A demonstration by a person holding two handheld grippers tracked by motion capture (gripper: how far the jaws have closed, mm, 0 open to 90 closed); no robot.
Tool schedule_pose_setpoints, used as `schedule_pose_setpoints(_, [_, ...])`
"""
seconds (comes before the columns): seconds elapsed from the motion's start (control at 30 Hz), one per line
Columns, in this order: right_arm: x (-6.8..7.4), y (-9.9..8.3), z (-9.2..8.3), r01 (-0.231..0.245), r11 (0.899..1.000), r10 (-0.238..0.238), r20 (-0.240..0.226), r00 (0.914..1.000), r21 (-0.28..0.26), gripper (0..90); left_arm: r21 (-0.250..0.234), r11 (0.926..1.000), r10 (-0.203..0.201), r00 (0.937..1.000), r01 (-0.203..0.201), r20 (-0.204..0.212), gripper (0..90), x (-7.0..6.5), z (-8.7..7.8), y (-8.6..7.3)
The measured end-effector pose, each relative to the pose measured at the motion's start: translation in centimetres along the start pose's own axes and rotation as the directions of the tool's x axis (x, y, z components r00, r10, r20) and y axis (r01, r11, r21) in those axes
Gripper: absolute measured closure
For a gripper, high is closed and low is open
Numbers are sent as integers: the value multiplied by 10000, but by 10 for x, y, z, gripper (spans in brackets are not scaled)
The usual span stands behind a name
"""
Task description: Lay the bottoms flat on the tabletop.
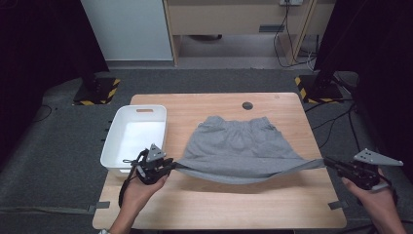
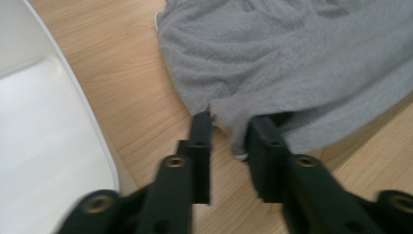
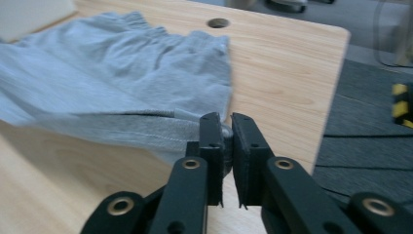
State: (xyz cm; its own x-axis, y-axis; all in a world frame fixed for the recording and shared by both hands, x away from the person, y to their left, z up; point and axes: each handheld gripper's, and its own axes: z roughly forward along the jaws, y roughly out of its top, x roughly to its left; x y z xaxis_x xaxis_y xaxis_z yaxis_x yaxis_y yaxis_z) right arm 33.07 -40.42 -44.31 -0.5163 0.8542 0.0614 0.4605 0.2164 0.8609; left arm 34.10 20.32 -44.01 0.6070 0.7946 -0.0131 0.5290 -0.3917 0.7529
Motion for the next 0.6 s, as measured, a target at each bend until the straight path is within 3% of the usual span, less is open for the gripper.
schedule_pose_setpoints(0.1, [2,0,-2,110,9999,-112,-164,9998,-132,695,-302,9995,90,9999,-91,-52,533,-2,-3,0])
schedule_pose_setpoints(0.27, [3,1,1,99,9997,-105,-280,9996,-216,601,-583,9983,-39,9998,49,175,444,-2,-7,1])
schedule_pose_setpoints(0.6, [10,7,26,255,9996,-253,-129,9996,155,428,-603,9981,94,9999,-90,65,311,3,4,9])
